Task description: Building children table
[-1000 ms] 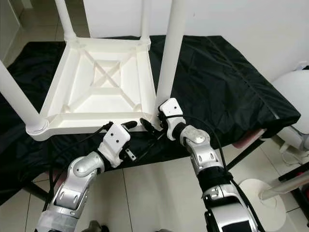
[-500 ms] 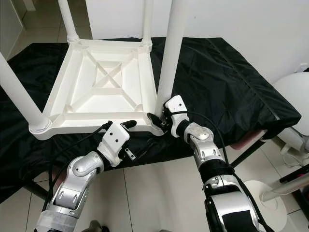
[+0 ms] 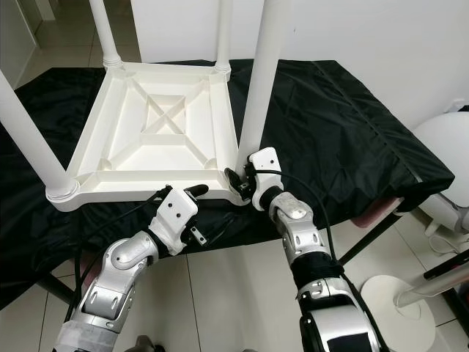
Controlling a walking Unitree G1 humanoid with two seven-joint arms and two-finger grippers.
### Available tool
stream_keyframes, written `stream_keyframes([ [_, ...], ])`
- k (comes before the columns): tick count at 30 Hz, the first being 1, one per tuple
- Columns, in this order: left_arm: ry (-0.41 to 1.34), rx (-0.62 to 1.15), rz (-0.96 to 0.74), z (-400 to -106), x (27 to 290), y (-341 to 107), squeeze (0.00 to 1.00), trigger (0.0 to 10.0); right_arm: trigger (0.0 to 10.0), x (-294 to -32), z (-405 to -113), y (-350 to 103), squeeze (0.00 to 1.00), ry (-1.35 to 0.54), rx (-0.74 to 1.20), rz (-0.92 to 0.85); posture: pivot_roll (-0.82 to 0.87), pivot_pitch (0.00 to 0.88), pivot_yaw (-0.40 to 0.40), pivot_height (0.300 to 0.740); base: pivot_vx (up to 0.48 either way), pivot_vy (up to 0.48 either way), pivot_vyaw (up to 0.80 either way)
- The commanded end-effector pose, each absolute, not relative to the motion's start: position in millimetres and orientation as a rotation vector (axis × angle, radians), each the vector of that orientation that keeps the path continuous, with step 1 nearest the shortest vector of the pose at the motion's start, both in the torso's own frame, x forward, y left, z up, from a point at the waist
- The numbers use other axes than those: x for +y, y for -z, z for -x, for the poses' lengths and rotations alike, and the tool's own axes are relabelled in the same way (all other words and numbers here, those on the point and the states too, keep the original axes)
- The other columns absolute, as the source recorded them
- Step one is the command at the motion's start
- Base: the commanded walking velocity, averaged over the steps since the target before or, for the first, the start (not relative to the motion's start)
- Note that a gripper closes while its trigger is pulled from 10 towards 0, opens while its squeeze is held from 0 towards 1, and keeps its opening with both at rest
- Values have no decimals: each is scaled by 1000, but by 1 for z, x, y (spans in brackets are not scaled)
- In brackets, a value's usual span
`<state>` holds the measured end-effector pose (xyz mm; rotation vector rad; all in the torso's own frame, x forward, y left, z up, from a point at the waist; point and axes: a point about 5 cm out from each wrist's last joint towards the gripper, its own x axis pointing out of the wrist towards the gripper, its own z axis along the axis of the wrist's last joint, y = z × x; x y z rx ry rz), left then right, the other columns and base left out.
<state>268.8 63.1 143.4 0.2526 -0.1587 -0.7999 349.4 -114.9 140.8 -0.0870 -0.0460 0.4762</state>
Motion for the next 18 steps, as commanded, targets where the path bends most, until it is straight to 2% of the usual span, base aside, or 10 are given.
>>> stream_keyframes([
  [1,697,-163,-238,-270,67,-143,0,10000,10000,-115,-342,-120,0,-400,44,70,-33,55,-44,740,0,0,0],
  [7,701,-161,-236,-269,66,-142,0,10000,10000,-101,-332,-119,0,-234,40,13,-36,58,-45,740,0,0,0],
  [11,697,-159,-232,-269,65,-141,0,10000,10000,-87,-329,-124,0,-103,47,-87,-32,61,-52,740,0,0,0],
  [18,696,-158,-227,-268,64,-141,0,10000,10000,-77,-324,-131,0,-142,18,-76,-34,67,-53,740,0,0,0],
])
